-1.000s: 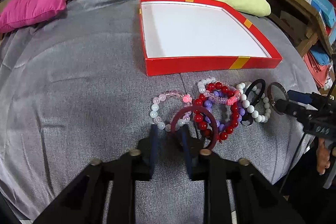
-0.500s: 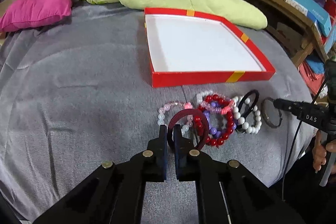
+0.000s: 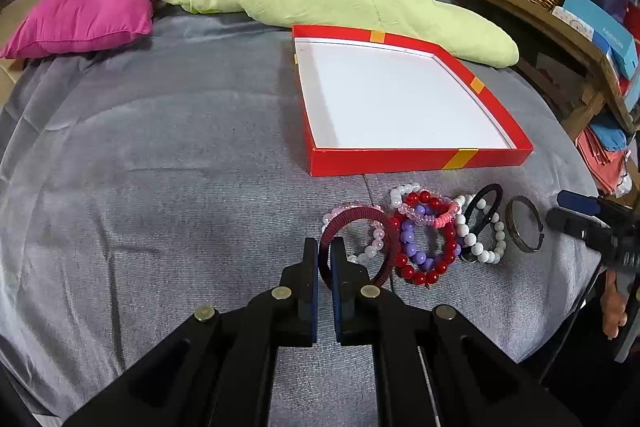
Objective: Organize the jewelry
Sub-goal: 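Carry the dark red bangle into the box with left tool while right drops silver bangle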
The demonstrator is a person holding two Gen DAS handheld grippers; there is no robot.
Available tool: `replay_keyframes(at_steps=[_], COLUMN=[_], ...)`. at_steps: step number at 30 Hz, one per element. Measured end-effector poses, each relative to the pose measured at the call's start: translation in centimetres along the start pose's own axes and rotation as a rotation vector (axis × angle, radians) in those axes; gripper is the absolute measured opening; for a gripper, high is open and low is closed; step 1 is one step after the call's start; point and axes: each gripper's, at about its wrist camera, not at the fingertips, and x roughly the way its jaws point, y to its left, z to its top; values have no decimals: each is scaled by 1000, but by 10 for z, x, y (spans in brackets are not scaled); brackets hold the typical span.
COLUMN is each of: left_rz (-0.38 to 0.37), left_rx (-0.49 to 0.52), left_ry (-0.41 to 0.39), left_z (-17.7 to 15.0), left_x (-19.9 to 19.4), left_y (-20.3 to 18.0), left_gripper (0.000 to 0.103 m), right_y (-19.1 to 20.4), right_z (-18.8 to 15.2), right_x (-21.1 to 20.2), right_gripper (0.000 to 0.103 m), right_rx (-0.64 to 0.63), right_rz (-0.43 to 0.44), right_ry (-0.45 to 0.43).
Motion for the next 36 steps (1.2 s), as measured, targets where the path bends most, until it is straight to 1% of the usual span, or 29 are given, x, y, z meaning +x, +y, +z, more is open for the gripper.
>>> replay_keyframes(at_steps=[1,3,4,6,7,8,12,14,16,18,20,22,24,27,29,32,36], left_rz=[-2,-3,-2,-4,-5,-5,-7,-6,-21,-43,-31,-21,-26,-43,-29,-29,-30], left_rx=[-2,-4,-3,-1,0,2,10,22,21,8,20,29,21,-9,-17,-24,-6], left_ry=[1,2,2,2,2,0,-26,-56,-69,-71,-84,-108,-125,-103,-76,-36,-4], left_z=[0,0,-1,-1,-1,-1,0,4,9,19,32,47,65,87,94,97,95], left_x=[0,0,-1,-1,-1,-1,-6,-10,-12,-9,-5,-1,8,31,47,62,70], left_y=[0,1,1,1,0,0,-4,-7,-8,-10,-15,-19,-20,-17,-17,-17,-20], left_gripper=[6,6,6,6,6,6,6,6,6,6,6,6,6,6,6,6,6], right_y=[6,15,18,21,22,23,17,9,4,-4,-9,-11,-11,-7,-5,-4,0], right_z=[-3,-9,-12,-16,-17,-17,-13,-6,3,14,28,42,55,72,81,88,94], right_x=[2,11,17,28,29,28,16,0,-14,-23,-23,-15,-6,13,29,50,69], right_gripper=[91,89,86,73,67,64,63,63,63,63,63,63,63,63,64,64,64], right_rx=[-37,-94,-116,-138,-148,-152,-103,-55,-12,36,80,107,117,102,103,106,87], right_rz=[-23,-52,-69,-114,-135,-140,-130,-94,-63,-58,-49,-31,-16,-24,-16,-6,-21], right_ry=[6,48,70,104,92,74,36,-32,-107,-163,-183,-182,-178,-153,-123,-82,-41])
